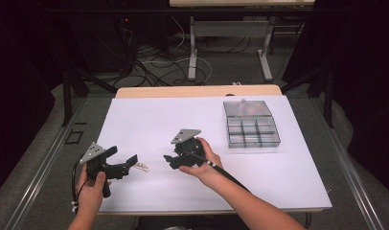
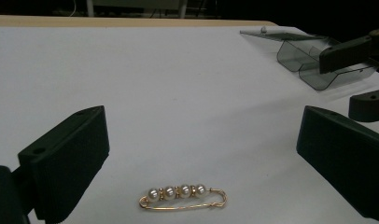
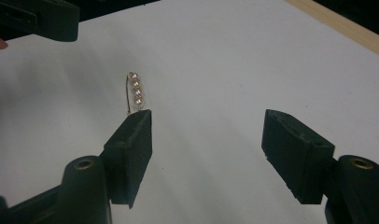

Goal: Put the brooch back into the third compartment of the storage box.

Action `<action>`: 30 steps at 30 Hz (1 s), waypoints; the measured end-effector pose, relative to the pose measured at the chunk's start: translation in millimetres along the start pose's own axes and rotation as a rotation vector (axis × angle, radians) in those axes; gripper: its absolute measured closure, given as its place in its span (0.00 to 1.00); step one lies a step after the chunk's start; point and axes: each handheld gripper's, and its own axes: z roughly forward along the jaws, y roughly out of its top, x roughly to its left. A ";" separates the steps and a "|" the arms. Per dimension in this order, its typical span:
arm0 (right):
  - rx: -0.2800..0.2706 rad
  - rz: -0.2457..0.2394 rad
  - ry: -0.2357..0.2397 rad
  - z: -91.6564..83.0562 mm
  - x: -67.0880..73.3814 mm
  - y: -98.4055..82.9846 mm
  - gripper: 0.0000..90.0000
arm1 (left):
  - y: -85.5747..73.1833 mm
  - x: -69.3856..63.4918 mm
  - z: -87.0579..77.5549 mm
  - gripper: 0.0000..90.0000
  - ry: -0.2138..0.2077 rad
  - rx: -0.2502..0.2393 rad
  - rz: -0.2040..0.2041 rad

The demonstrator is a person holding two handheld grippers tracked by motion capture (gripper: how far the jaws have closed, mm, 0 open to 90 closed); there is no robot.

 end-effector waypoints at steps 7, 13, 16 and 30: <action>0.018 0.001 0.024 14.8 1.1 7.2 0.39 | -0.5 3.8 -1.0 0.03 0.011 -0.002 -0.008; 0.023 -0.026 0.049 33.4 7.5 15.5 0.39 | 0.3 6.0 -3.7 0.01 0.039 -0.007 -0.002; 0.027 -0.039 0.065 41.0 10.5 17.7 0.41 | 0.5 6.9 -4.3 0.01 0.058 -0.013 0.000; 0.031 -0.014 0.093 73.9 10.3 19.7 0.51 | -0.9 10.2 -1.2 0.01 0.115 0.015 -0.019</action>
